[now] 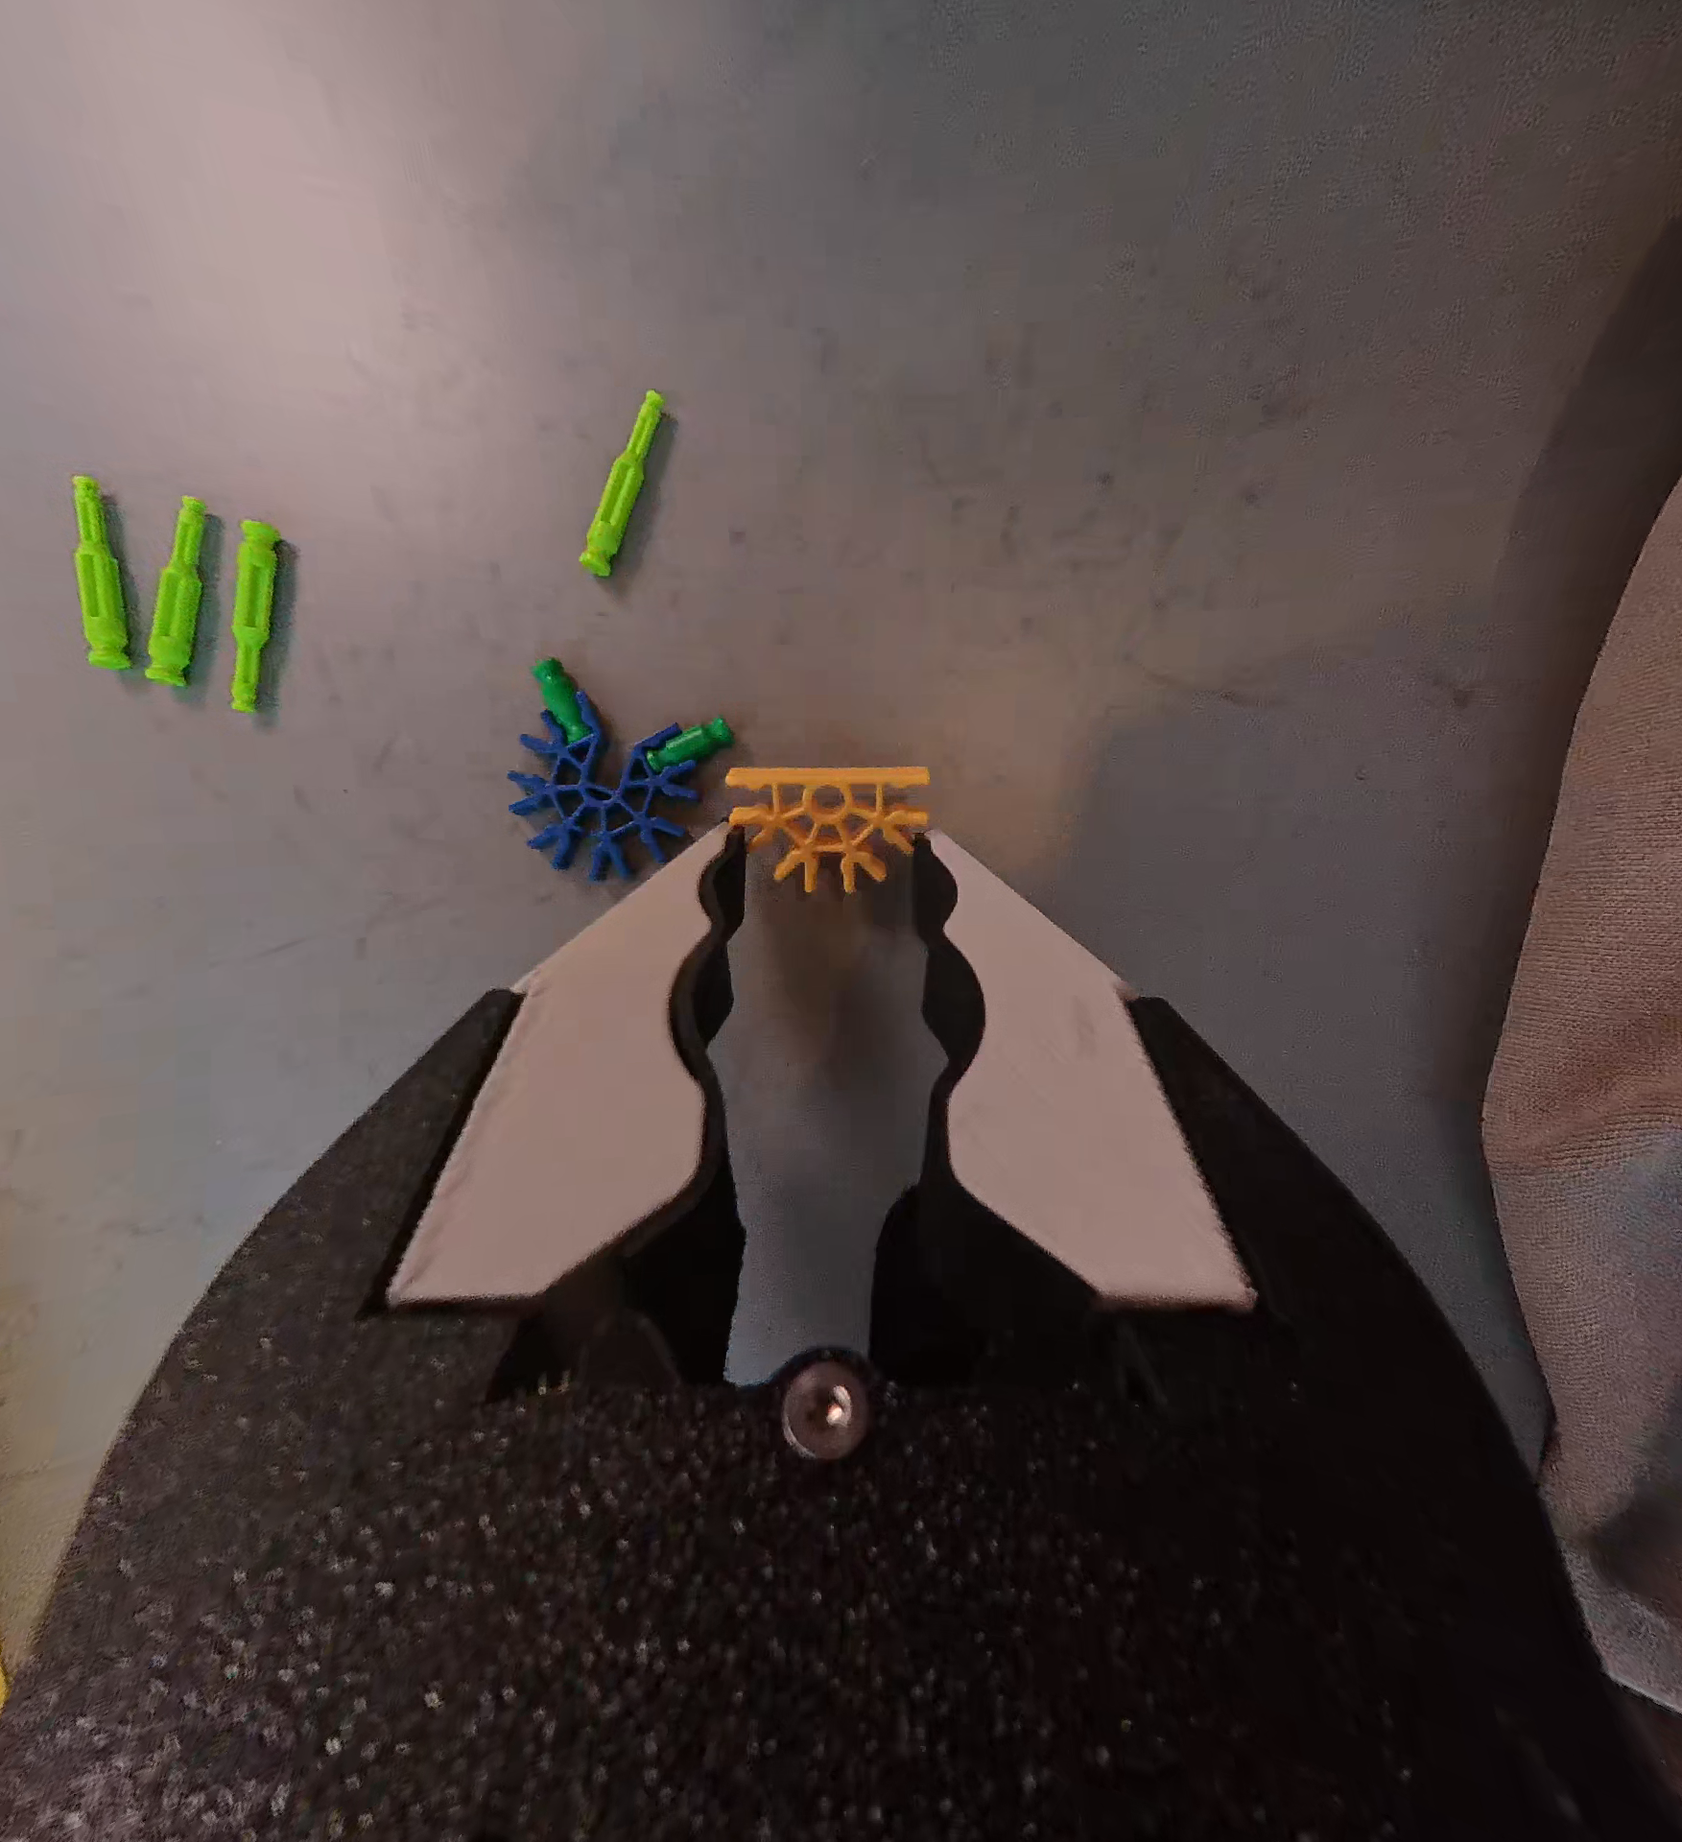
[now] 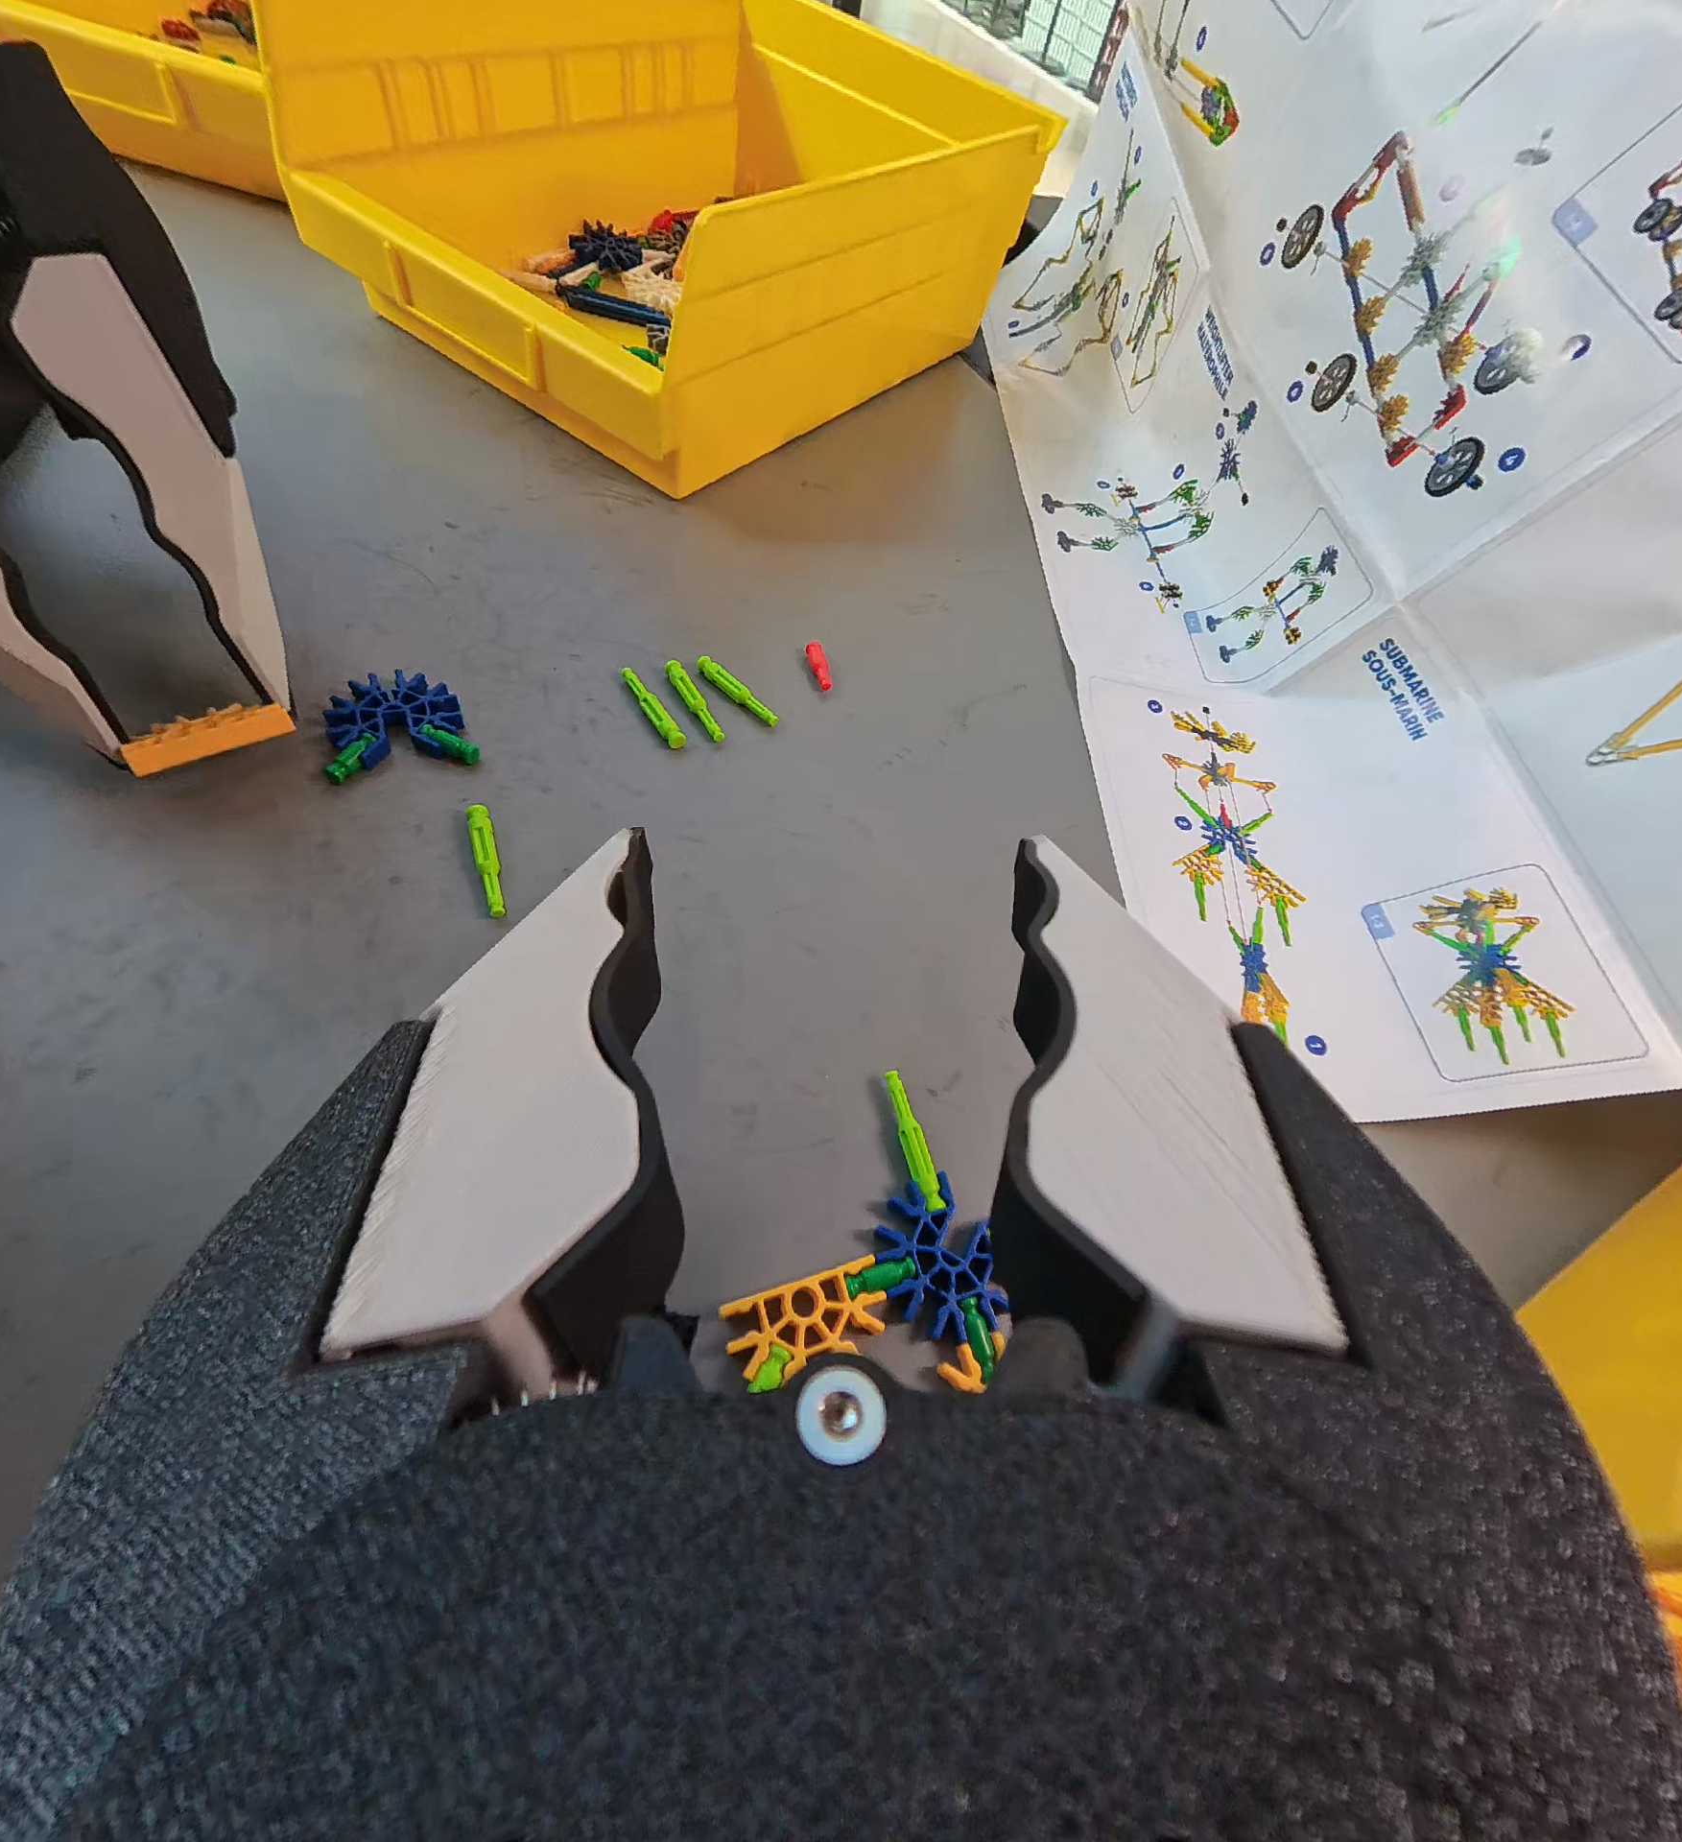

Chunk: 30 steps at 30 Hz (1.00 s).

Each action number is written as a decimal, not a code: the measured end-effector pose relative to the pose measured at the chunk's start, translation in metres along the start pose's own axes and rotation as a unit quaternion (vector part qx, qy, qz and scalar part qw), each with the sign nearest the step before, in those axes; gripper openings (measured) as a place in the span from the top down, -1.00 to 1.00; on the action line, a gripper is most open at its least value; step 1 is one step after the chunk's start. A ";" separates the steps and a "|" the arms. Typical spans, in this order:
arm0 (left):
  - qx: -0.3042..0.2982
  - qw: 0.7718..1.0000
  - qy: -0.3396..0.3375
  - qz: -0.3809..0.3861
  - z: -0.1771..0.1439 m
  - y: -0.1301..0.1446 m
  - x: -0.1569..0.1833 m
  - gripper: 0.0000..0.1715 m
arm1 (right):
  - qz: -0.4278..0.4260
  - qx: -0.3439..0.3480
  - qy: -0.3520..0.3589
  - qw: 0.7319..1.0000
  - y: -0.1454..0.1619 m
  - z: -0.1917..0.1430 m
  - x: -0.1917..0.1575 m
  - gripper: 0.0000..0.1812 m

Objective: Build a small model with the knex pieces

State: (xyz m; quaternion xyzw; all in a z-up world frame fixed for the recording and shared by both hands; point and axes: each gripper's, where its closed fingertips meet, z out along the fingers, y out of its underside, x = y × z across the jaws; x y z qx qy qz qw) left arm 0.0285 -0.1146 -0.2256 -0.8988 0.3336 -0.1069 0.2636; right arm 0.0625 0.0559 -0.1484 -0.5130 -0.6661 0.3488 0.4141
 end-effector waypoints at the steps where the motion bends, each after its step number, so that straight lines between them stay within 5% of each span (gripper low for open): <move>1: -0.003 1.000 0.002 0.001 0.002 0.001 0.001 0.61 | -0.001 0.002 0.002 1.000 -0.001 -0.001 0.000 0.23; 7: 0.022 0.999 -0.027 0.004 -0.015 0.001 -0.007 0.59 | -0.004 0.008 0.011 1.000 -0.004 -0.005 0.003 0.24; 11: 0.068 0.983 -0.165 -0.046 -0.094 0.022 -0.066 0.58 | 0.001 0.008 0.016 1.000 -0.003 -0.006 0.005 0.25; 16: 0.032 0.908 -0.367 -0.200 -0.250 0.136 -0.145 0.57 | 0.001 0.012 0.023 1.000 -0.004 -0.012 0.008 0.25; 18: -0.004 0.883 -0.375 -0.282 -0.288 0.193 -0.148 0.45 | -0.002 0.016 0.022 1.000 -0.006 -0.013 0.006 0.25; 21: -0.080 0.838 -0.432 -0.323 -0.339 0.275 -0.151 0.59 | -0.003 0.017 0.018 1.000 -0.006 -0.010 0.002 0.26; 25: -0.148 0.794 -0.449 -0.383 -0.385 0.356 -0.168 0.63 | 0.014 0.012 0.001 1.000 -0.001 -0.001 -0.001 0.28; 30: -0.254 0.786 -0.421 -0.376 -0.399 0.418 -0.216 0.68 | 0.028 0.007 0.002 1.000 0.002 0.007 -0.003 0.29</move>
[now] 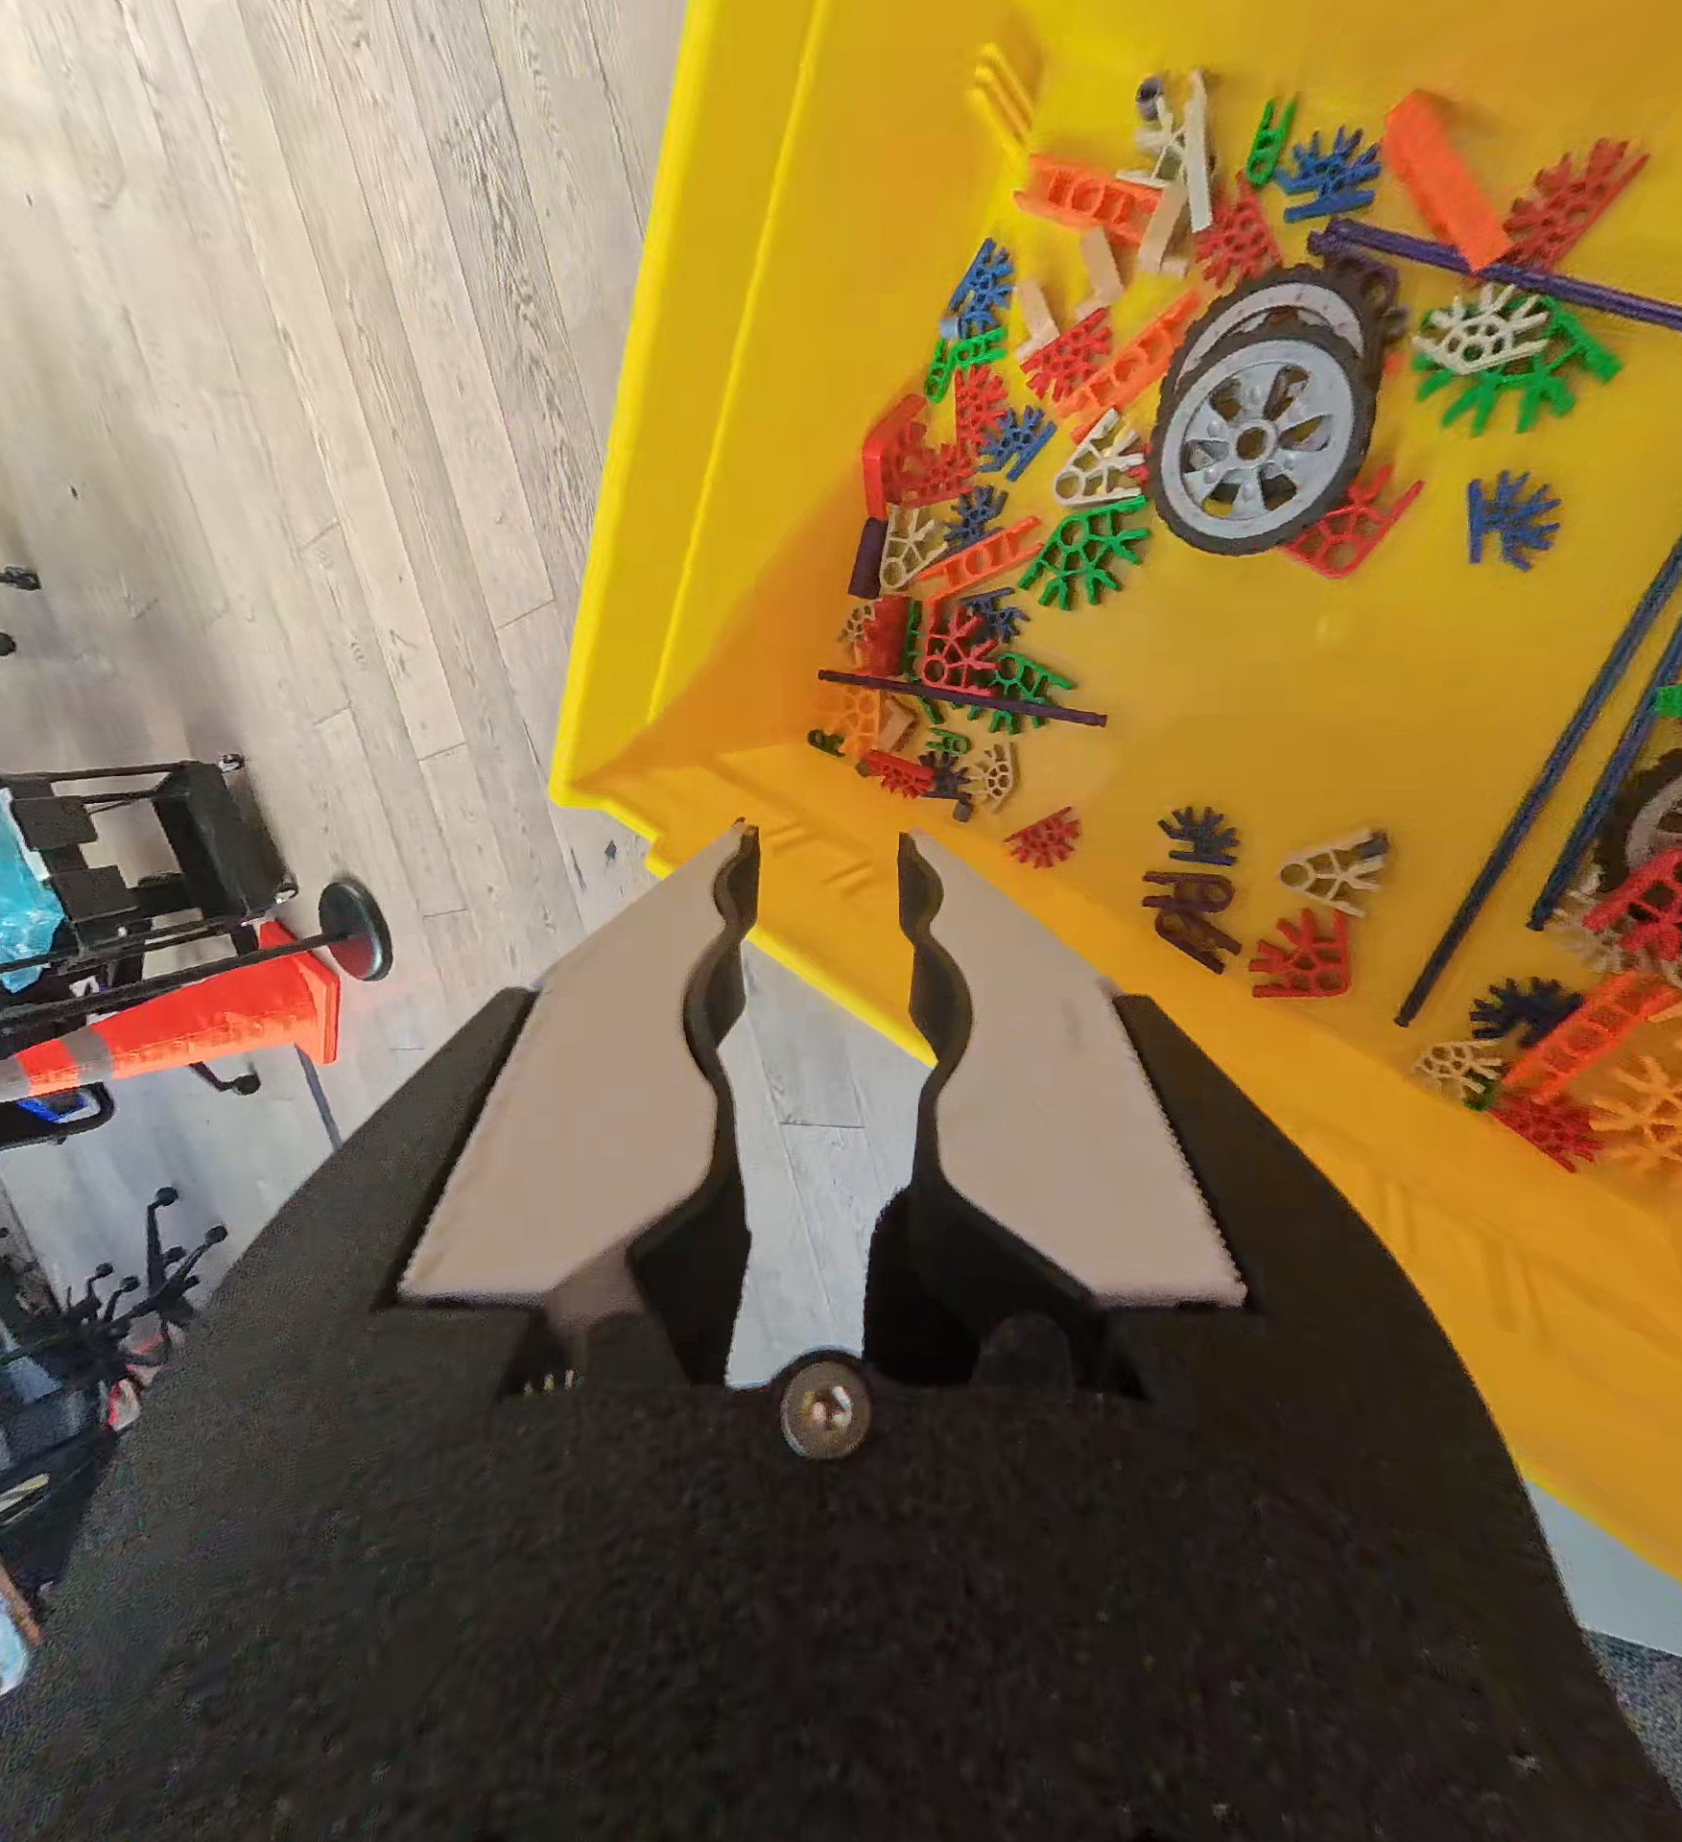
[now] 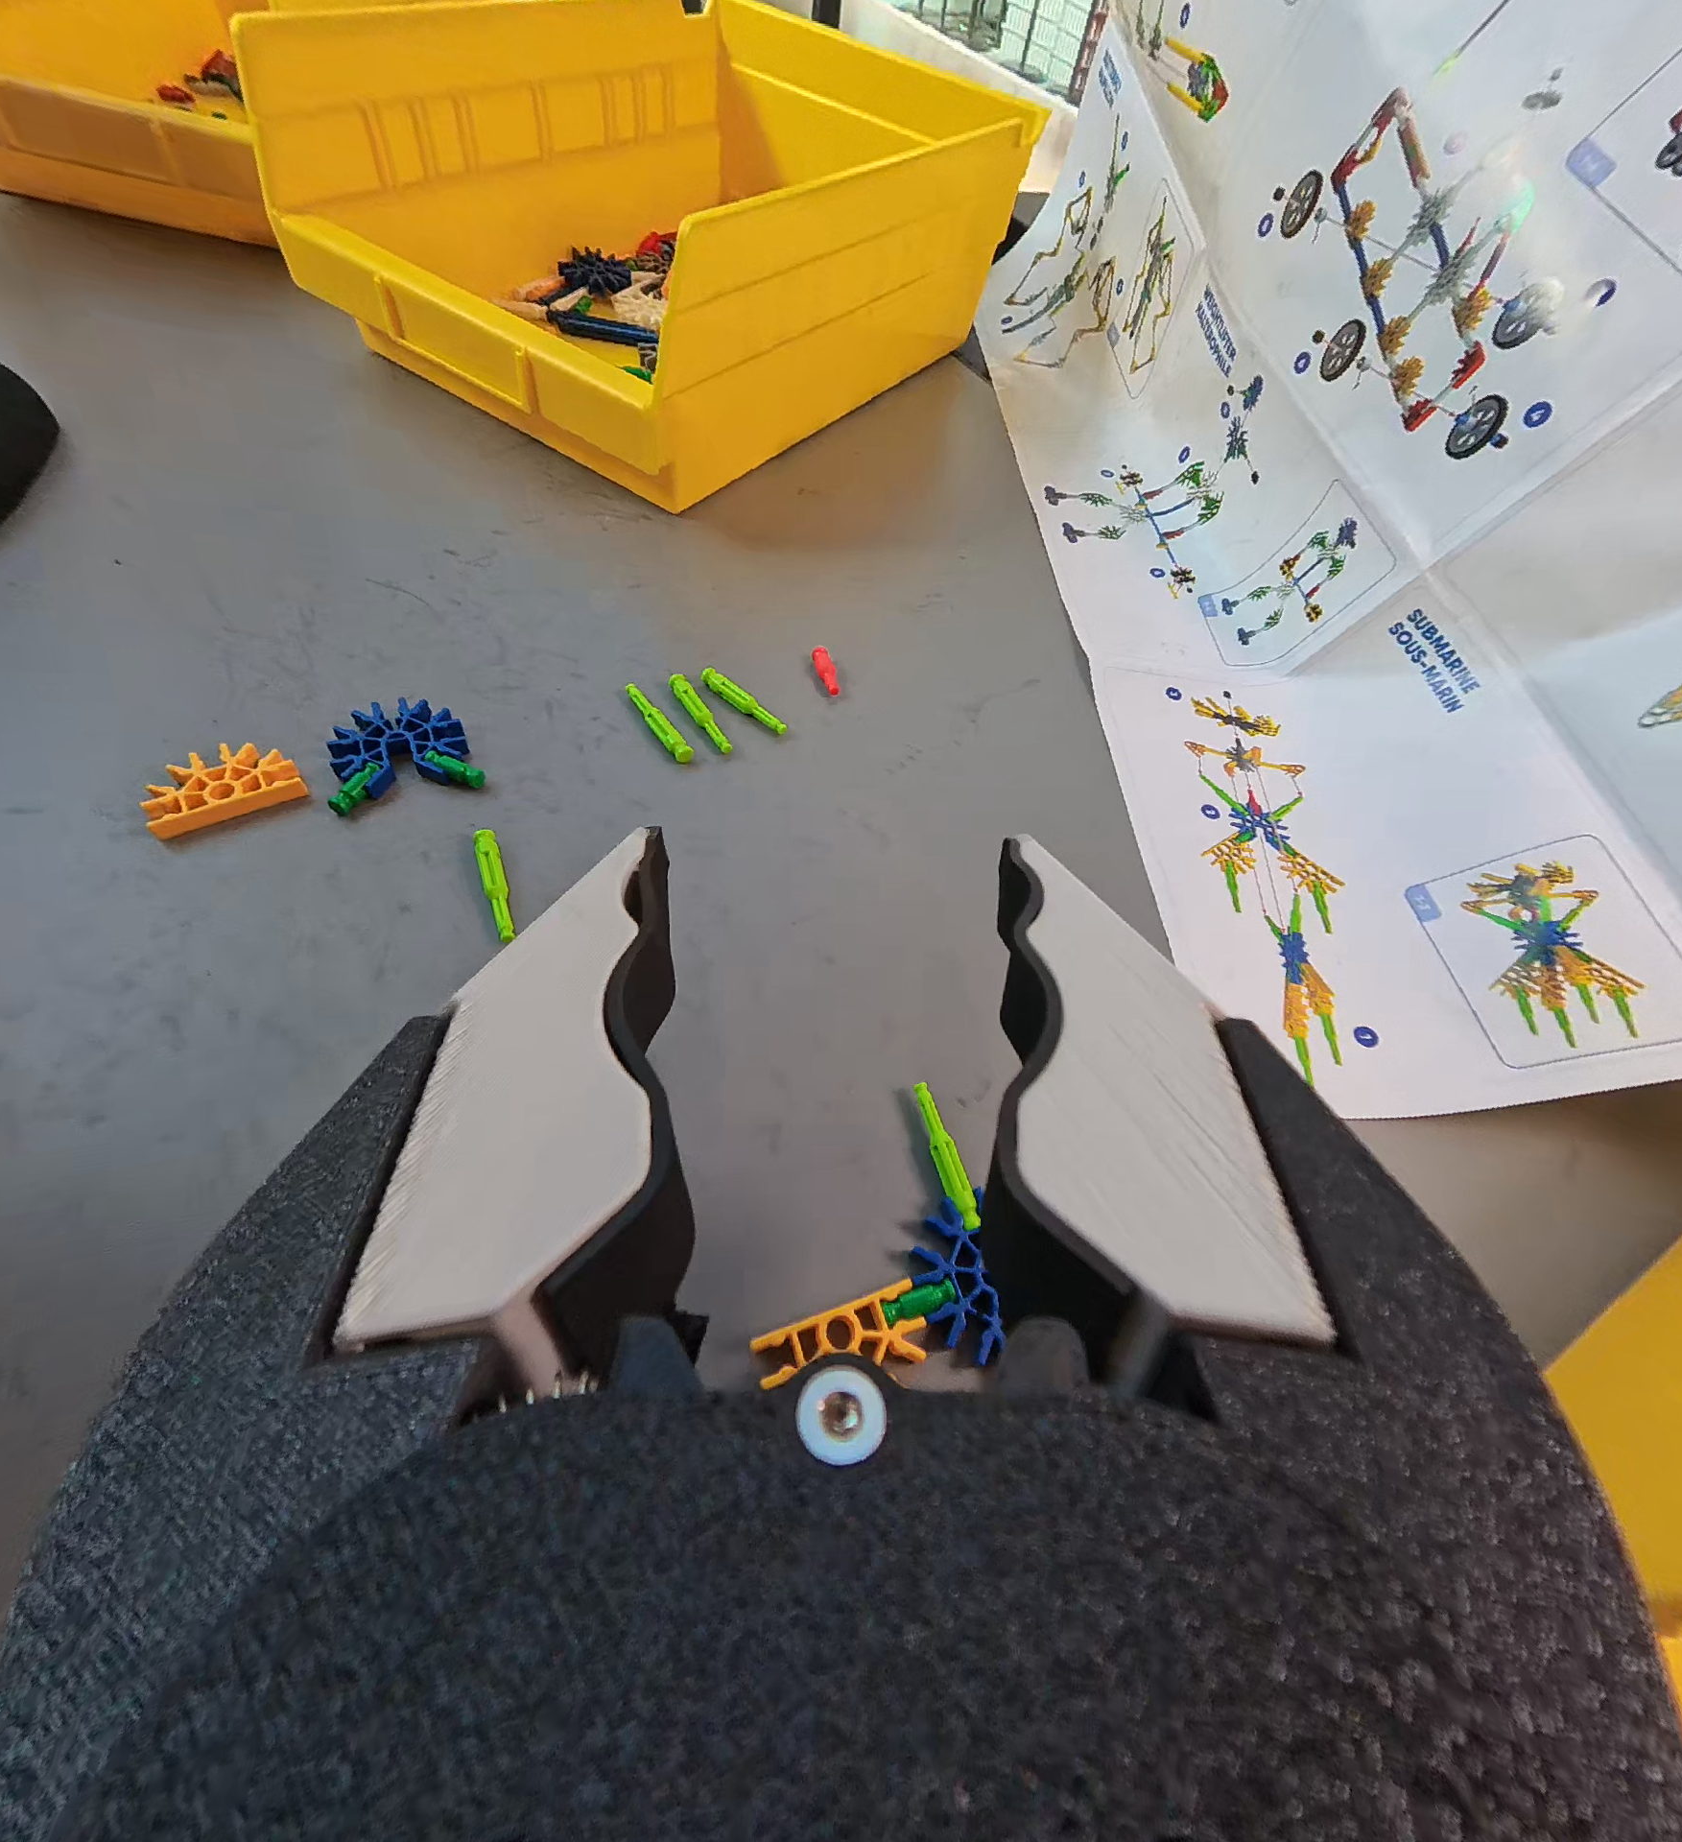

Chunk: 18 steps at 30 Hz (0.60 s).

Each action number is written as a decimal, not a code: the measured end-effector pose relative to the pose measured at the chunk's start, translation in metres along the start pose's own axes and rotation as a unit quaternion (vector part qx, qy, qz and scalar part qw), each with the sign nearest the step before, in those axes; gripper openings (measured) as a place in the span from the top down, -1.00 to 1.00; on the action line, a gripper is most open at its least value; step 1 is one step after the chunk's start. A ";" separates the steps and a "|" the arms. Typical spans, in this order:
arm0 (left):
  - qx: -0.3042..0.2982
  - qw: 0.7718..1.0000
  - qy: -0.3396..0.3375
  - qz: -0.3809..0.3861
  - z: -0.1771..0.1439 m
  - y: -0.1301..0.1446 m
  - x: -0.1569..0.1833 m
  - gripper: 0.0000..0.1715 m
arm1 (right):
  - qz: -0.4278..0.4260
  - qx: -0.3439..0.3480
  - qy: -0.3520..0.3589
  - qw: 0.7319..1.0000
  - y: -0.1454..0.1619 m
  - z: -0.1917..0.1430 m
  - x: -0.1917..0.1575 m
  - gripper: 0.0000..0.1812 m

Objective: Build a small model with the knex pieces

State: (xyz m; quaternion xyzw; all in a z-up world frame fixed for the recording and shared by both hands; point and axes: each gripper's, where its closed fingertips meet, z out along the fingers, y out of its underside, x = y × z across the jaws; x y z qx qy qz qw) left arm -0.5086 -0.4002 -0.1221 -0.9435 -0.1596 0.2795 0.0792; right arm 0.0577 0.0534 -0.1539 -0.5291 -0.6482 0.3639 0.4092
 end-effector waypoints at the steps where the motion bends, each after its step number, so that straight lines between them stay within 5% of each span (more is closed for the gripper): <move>1: -0.025 0.999 -0.014 0.022 0.012 -0.001 -0.008 0.69 | -0.002 -0.001 0.005 1.000 0.000 0.000 0.000 0.30; 7: -0.189 0.967 -0.033 0.166 0.081 0.005 -0.009 0.81 | 0.002 -0.002 0.027 1.000 0.004 0.002 0.005 0.33; 11: -0.259 0.950 -0.014 0.173 0.109 0.021 -0.002 0.96 | 0.014 0.002 0.030 0.999 0.005 0.004 0.009 0.34; 15: -0.254 0.954 -0.003 0.158 0.116 0.019 -0.002 1.00 | 0.018 -0.004 0.032 0.999 0.009 0.007 0.012 0.34; 18: -0.207 0.969 0.064 0.120 0.110 0.009 0.013 1.00 | 0.020 -0.003 0.033 0.999 0.009 0.007 0.014 0.34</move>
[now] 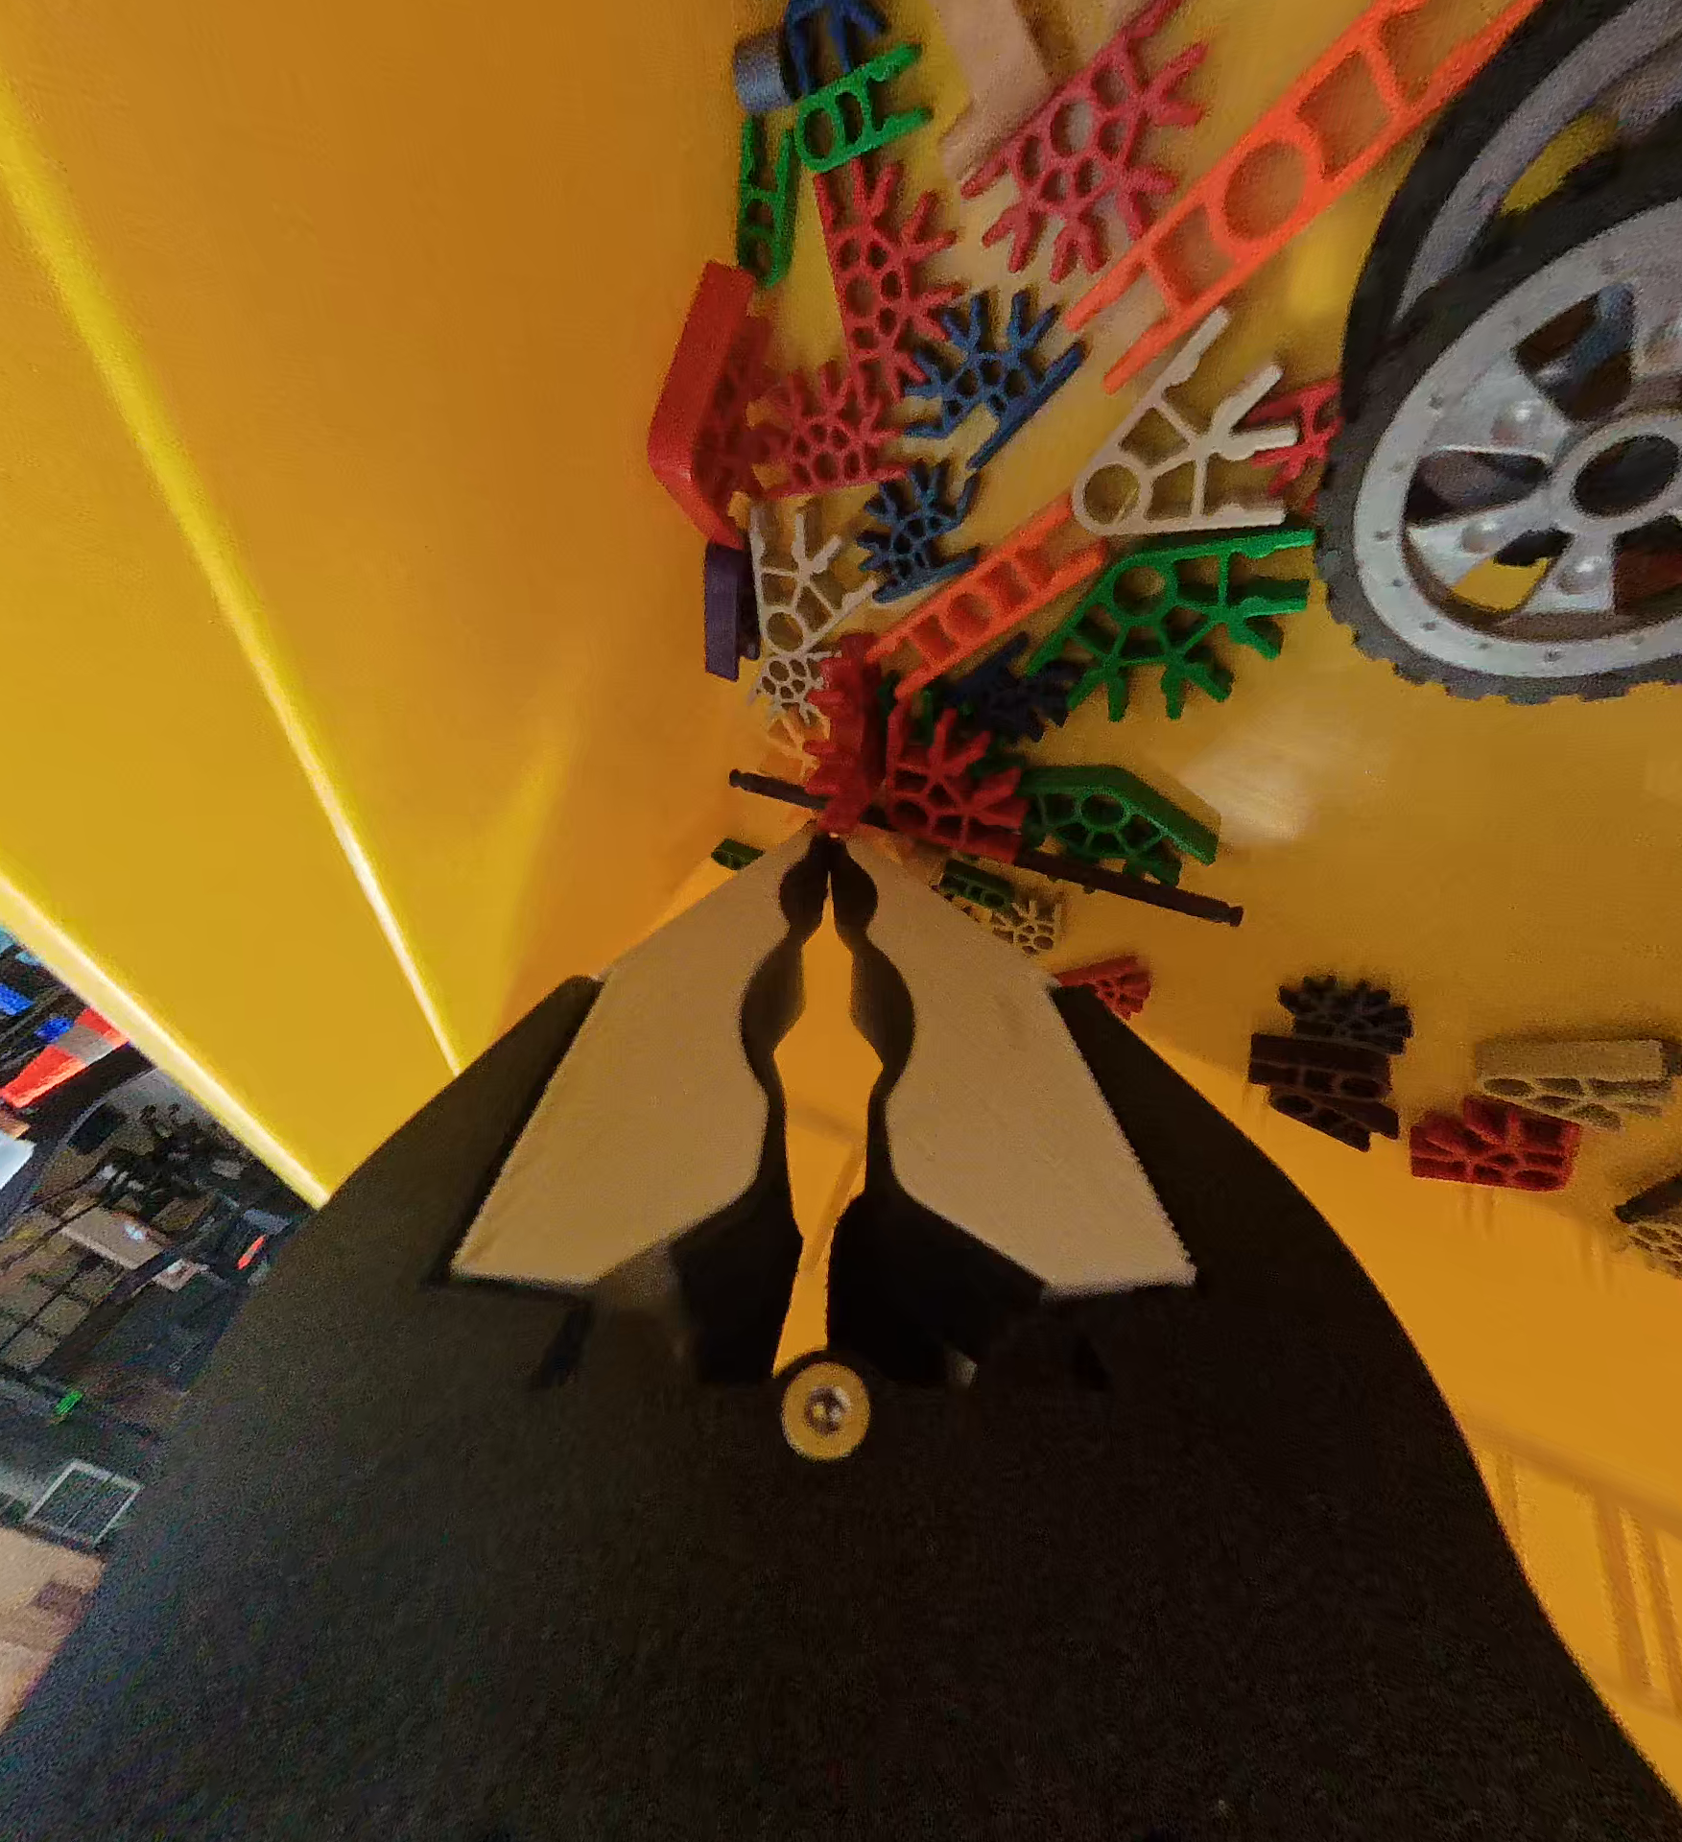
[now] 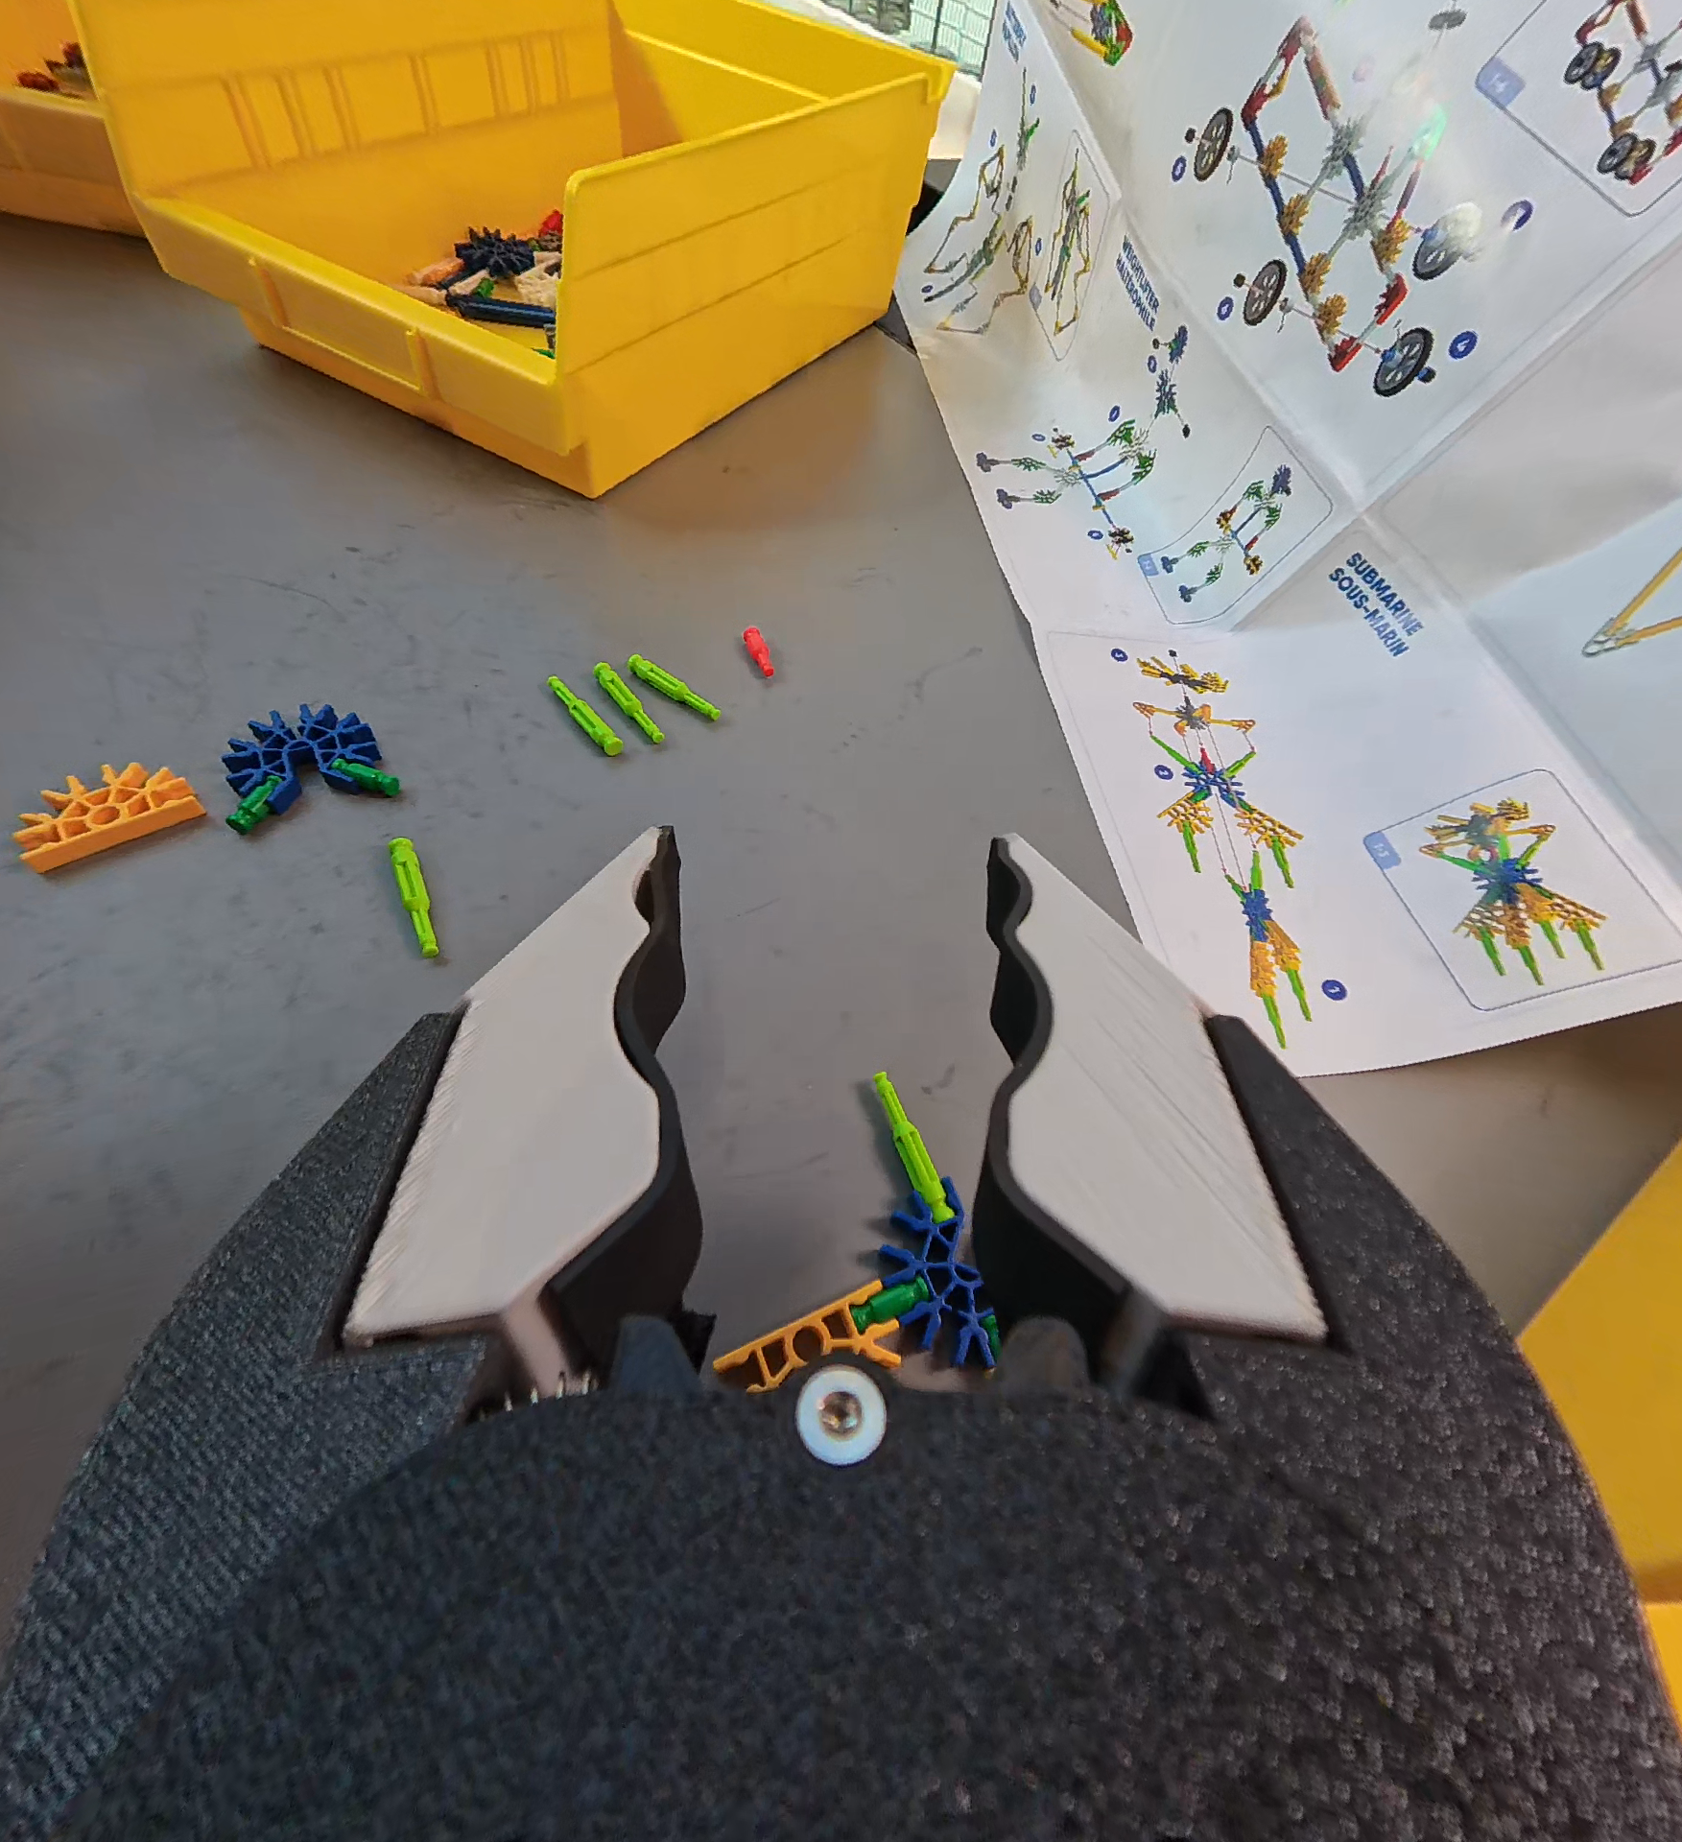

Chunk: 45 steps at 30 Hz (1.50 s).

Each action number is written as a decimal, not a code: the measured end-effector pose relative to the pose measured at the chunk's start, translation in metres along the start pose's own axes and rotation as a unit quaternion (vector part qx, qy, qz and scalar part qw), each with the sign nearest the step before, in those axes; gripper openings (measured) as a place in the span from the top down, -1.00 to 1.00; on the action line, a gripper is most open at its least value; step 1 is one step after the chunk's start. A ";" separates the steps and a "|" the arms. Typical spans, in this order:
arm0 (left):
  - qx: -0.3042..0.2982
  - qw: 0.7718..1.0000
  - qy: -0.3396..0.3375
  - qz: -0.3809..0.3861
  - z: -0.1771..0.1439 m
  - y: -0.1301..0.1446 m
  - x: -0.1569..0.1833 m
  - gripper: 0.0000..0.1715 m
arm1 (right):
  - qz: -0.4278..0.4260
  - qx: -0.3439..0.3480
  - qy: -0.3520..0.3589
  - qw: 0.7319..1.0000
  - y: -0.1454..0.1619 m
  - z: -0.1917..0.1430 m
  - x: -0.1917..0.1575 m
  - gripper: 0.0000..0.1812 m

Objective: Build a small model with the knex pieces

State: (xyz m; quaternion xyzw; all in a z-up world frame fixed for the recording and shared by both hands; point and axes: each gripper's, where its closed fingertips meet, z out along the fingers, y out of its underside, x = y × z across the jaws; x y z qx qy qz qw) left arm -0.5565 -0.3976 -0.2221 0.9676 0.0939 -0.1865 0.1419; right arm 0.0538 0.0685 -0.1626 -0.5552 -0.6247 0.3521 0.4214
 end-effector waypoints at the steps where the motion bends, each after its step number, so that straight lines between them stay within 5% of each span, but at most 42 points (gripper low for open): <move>1: 0.029 0.999 0.035 -0.006 -0.006 -0.007 0.010 1.00 | 0.000 0.001 0.000 1.000 0.000 0.000 0.000 0.34; 4: 0.090 0.989 0.119 0.006 -0.025 -0.017 0.040 1.00 | 0.000 0.000 -0.002 1.000 0.000 0.000 0.000 0.34; 12: 0.097 0.987 0.125 -0.012 -0.029 -0.008 0.043 0.62 | -0.005 -0.003 -0.007 1.000 0.001 0.001 -0.003 0.35; 22: 0.117 0.981 0.152 -0.029 -0.028 -0.026 0.051 0.58 | -0.005 -0.004 -0.006 1.000 0.001 0.002 -0.003 0.36; 27: 0.118 0.978 0.162 -0.055 -0.027 -0.028 0.049 0.58 | -0.005 -0.006 -0.009 1.000 0.002 0.003 -0.004 0.36; 30: 0.119 0.969 0.206 -0.064 -0.030 -0.029 0.061 0.93 | -0.007 -0.008 -0.009 1.000 0.002 0.003 -0.004 0.36; 33: 0.115 0.980 0.153 -0.052 -0.034 -0.023 0.051 0.93 | -0.010 -0.009 -0.008 1.000 0.003 0.002 -0.004 0.37; 37: 0.186 0.975 0.111 -0.049 -0.082 -0.025 0.046 0.93 | -0.015 -0.009 -0.008 1.000 0.003 0.000 -0.005 0.37; 40: 0.285 0.955 0.081 -0.031 -0.153 -0.037 0.065 0.94 | -0.021 -0.003 -0.006 1.000 0.000 -0.003 -0.005 0.38; 42: 0.368 0.925 0.092 0.015 -0.212 -0.051 0.110 0.94 | -0.023 0.004 -0.009 1.000 -0.005 -0.006 -0.006 0.38; 45: 0.467 0.855 0.199 0.108 -0.286 -0.069 0.222 0.93 | -0.031 0.011 -0.016 0.999 -0.010 -0.009 -0.011 0.38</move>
